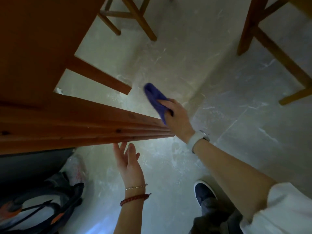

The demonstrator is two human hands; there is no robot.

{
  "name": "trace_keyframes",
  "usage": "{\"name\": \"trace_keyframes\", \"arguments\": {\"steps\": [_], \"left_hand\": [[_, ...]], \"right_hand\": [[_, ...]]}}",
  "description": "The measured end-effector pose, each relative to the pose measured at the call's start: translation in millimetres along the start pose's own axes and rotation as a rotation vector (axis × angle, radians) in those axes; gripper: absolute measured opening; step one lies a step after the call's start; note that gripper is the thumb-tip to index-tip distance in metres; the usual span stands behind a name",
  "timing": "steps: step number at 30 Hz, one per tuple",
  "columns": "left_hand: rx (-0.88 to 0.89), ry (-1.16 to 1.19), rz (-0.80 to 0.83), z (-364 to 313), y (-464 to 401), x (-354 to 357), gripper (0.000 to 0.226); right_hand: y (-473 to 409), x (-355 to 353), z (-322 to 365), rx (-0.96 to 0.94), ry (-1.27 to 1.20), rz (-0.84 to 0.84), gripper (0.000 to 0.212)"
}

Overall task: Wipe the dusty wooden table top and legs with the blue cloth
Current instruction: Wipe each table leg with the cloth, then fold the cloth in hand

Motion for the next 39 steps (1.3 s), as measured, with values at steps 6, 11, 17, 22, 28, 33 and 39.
{"name": "trace_keyframes", "arguments": {"steps": [6,11,17,22,28,33,39], "left_hand": [[0.073,-0.047,0.005,23.6,-18.1,5.0,0.049],[-0.082,-0.127,0.119,68.7,-25.5,29.5,0.056],[-0.379,-0.235,0.15,44.7,6.6,15.4,0.05],[-0.522,-0.252,0.29,-10.9,58.5,-18.8,0.032],[-0.562,-0.066,0.401,-125.3,114.5,-68.0,0.026],[-0.228,-0.07,0.488,-215.3,145.9,-124.5,0.052],[0.288,-0.102,0.582,-272.3,157.3,-183.4,0.075]], "right_hand": [[-12.6,52.7,-63.3,0.133,0.207,0.343,0.041],[24.1,34.9,-142.4,0.516,0.633,0.61,0.033],[79.0,-9.5,-83.5,0.514,0.402,0.426,0.03],[125.3,-74.9,21.8,0.462,0.387,0.328,0.017],[164.5,-136.6,168.7,0.419,0.435,0.361,0.012],[171.1,-149.2,294.7,0.245,0.528,0.555,0.014],[171.5,-142.7,407.9,0.025,0.615,0.913,0.035]]}}
Point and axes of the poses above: each hand's wrist, its own y-axis away from the middle knuckle, its own x-axis out of the palm, z = x × y, the point moved 1 cm from there along -y, towards the middle knuckle, and after that the axes turned 2 degrees about y, right-handed, at the moved point
